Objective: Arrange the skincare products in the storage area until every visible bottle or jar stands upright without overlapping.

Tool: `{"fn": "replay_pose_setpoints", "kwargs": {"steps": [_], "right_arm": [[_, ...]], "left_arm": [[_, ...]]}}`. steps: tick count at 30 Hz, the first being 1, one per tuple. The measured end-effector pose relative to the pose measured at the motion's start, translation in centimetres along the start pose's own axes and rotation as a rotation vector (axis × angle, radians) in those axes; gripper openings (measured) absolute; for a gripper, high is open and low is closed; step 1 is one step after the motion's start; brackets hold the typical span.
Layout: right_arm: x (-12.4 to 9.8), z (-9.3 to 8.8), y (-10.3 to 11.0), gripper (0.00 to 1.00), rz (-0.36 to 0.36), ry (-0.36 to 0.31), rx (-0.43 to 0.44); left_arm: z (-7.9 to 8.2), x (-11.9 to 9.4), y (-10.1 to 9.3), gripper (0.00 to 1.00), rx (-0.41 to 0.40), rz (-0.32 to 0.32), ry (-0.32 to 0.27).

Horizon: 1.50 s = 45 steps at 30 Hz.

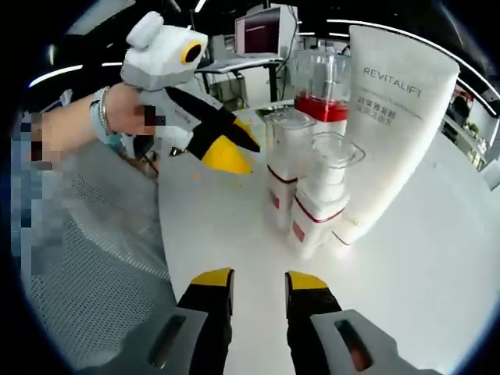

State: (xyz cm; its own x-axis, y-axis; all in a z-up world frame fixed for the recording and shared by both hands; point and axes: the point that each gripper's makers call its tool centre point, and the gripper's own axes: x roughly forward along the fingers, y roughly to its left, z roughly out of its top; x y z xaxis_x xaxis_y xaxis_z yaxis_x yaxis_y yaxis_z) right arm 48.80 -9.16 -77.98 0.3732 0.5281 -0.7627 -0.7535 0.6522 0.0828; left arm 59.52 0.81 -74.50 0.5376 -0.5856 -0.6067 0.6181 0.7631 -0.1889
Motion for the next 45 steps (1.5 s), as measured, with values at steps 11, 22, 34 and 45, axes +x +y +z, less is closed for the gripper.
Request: {"fn": "replay_pose_setpoints", "kwargs": {"steps": [11, 22, 34, 45], "right_arm": [[0.8, 0.6, 1.4, 0.19, 0.028, -0.023, -0.047], [1.2, 0.9, 2.6, 0.19, 0.038, -0.020, -0.095], [1.2, 0.8, 2.9, 0.19, 0.041, -0.013, -0.098], [1.2, 0.4, 2.4, 0.16, 0.030, 0.006, -0.070]], "left_arm": [[4.0, -6.3, 8.8, 0.20, -0.067, 0.440, -0.254], [2.0, -12.3, 11.6, 0.23, 0.004, 0.531, -0.212], [-9.3, -10.7, 11.3, 0.48, -0.086, 0.330, 0.133], [-12.2, -8.9, 12.5, 0.55, -0.053, 0.312, 0.256]]}}
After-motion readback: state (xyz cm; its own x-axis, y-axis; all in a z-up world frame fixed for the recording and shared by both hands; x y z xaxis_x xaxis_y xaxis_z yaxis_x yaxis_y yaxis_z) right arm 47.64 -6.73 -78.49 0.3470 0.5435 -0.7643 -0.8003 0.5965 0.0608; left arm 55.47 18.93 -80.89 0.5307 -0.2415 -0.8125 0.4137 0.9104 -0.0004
